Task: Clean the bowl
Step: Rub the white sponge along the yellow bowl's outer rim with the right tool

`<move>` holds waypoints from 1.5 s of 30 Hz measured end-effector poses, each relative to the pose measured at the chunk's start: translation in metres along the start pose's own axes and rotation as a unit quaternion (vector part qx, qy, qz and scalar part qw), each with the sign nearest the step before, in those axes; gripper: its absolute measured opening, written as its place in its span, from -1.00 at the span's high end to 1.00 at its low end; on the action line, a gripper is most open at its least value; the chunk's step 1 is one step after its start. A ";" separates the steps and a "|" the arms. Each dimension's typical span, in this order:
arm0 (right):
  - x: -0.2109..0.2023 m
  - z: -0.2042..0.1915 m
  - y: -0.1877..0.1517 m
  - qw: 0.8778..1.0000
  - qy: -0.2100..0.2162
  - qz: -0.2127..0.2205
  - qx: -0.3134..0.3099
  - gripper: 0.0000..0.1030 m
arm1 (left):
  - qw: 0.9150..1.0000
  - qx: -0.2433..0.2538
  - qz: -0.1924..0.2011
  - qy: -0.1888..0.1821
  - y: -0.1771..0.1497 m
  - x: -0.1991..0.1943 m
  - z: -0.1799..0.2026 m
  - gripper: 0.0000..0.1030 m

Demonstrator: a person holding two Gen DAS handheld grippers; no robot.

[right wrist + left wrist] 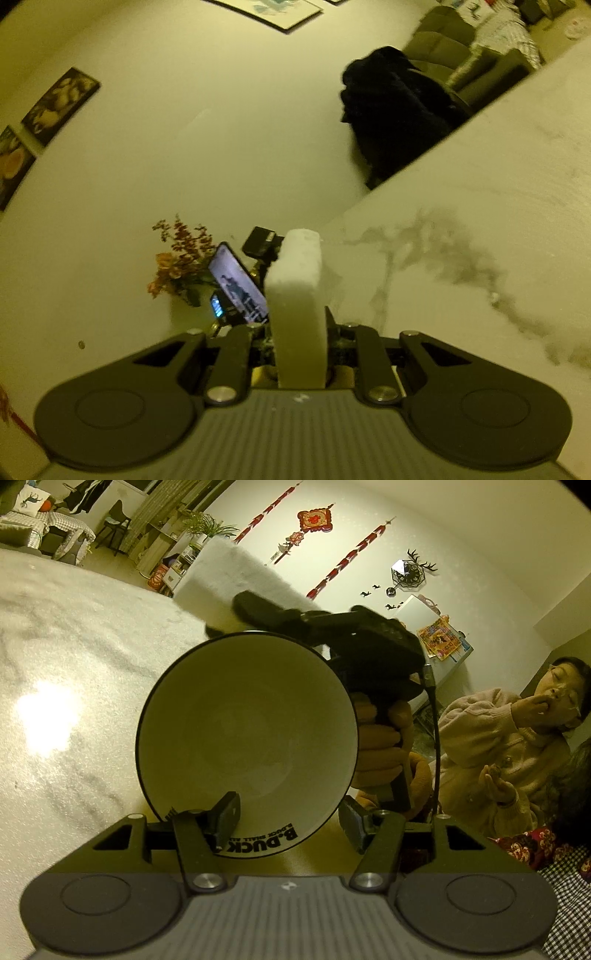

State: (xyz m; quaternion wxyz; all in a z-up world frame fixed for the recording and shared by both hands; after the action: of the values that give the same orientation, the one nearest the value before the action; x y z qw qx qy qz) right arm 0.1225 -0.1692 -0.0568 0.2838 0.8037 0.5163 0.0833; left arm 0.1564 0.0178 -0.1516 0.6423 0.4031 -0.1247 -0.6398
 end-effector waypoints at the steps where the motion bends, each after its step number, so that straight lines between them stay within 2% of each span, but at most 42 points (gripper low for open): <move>1: 0.000 -0.002 0.000 1.000 0.002 0.000 -0.004 0.63 | 1.000 0.000 0.000 0.000 0.000 0.000 0.000 -0.18; 16: 0.006 0.028 0.001 0.999 -0.034 0.001 0.033 0.64 | 1.000 -0.001 0.000 -0.001 0.000 -0.002 0.001 -0.17; 23: 0.007 0.021 -0.001 0.999 -0.027 0.010 0.023 0.64 | 1.000 0.000 -0.001 -0.001 0.001 -0.002 0.002 -0.18; 30: 0.004 -0.007 -0.003 1.000 0.009 0.018 -0.010 0.64 | 1.000 0.000 -0.001 -0.002 0.001 -0.002 0.002 -0.19; 35: 0.004 0.001 -0.001 1.000 0.001 0.019 0.002 0.64 | 1.000 0.000 0.000 -0.002 0.001 -0.001 0.004 -0.18; 45: 0.006 0.029 -0.002 0.998 -0.042 0.016 0.039 0.64 | 1.000 -0.002 0.000 -0.003 -0.002 0.000 0.003 -0.19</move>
State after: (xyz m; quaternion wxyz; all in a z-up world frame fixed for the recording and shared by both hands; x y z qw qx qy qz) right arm 0.1360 -0.1738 -0.0828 0.2721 0.8251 0.4940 0.0334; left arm 0.1530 0.0166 -0.1509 0.6427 0.4001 -0.1254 -0.6412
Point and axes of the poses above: each gripper's, at about its wrist camera, not at the fingertips, and x roughly the way its jaws point, z to its right, y to its top, the point moved 10 cm from there along x, roughly the way its jaws point, and after that the axes turned 1 degree about -z, right-handed, at the moved point
